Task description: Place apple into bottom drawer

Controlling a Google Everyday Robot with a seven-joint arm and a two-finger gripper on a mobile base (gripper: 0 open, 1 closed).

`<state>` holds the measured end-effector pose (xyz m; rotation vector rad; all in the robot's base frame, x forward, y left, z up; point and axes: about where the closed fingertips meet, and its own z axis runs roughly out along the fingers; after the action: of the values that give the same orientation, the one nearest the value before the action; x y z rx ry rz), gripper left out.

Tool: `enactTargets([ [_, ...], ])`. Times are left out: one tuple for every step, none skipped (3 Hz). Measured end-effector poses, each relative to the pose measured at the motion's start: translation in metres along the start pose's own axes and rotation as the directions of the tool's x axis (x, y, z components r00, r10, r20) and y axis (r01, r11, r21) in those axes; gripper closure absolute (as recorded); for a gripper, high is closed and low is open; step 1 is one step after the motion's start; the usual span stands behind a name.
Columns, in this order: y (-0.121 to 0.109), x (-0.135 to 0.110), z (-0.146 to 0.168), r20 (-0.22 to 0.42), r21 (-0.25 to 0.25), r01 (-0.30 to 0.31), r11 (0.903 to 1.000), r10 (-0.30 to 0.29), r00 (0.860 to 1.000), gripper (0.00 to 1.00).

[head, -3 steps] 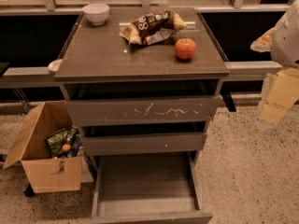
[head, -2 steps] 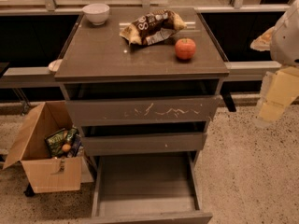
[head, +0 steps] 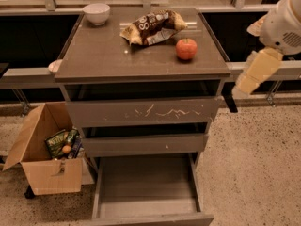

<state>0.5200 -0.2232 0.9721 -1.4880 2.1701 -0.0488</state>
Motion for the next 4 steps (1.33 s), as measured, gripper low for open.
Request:
enactTargets([
  [-0.047,-0.024,0.041,0.120,0.009,-0.074,0.9972,0.072,0.990,0.00],
  [-0.071,-0.045,0.090,0.179,-0.036,-0.103,0.9940,0.108,0.978,0.00],
  [-0.071,-0.045,0.090,0.179,-0.036,-0.103,0.9940,0.108,0.978,0.00],
  [-0.098,-0.044,0.112,0.247,-0.034,-0.144,0.9890,0.148,0.958,0.00],
])
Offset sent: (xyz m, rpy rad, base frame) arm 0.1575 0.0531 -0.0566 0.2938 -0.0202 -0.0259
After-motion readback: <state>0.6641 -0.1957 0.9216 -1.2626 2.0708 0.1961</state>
